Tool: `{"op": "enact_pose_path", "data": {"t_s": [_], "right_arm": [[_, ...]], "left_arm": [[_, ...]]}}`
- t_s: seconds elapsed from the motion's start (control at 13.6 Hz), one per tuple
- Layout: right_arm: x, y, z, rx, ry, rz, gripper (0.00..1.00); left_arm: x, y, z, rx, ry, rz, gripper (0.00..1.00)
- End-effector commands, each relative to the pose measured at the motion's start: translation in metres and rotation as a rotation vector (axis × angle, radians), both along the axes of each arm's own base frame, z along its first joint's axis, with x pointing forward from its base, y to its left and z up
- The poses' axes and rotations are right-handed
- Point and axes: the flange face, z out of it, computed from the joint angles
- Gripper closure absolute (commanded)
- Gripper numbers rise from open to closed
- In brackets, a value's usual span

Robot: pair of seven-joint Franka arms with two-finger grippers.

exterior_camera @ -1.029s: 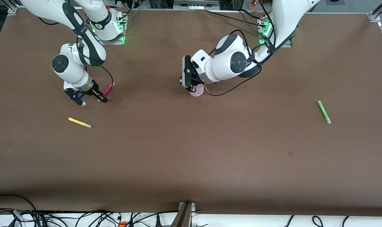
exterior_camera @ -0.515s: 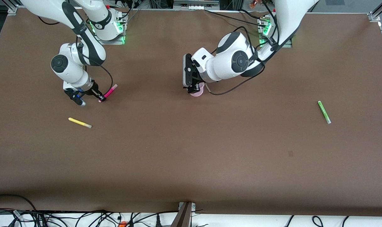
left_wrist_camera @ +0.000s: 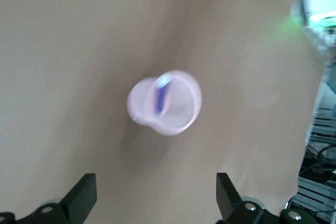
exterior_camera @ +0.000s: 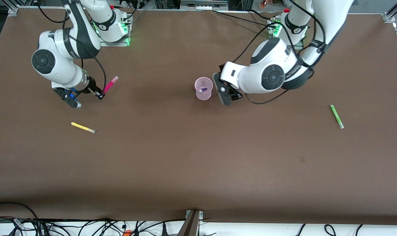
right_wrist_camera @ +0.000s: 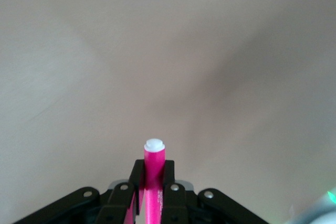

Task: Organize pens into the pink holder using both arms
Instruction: 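Raise the left gripper away while the right gripper carries the pink marker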

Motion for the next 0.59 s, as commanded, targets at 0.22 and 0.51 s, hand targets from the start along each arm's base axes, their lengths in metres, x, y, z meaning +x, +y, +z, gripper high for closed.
{"op": "enact_pose_path", "data": {"t_s": [0.22,0.51], "right_arm": [[0.012,0.14,0.088,-0.098,-0.047,-0.118,1.0],[-0.006,0.247,0.095,-0.187,-0.185,-0.12,1.0]], "left_arm": [[0.066,0.161,0.039,0.396,-0.057,0.33,0.0],[0.114,0.256,0.11,0.363,-0.177,0.44,0.0]]}}
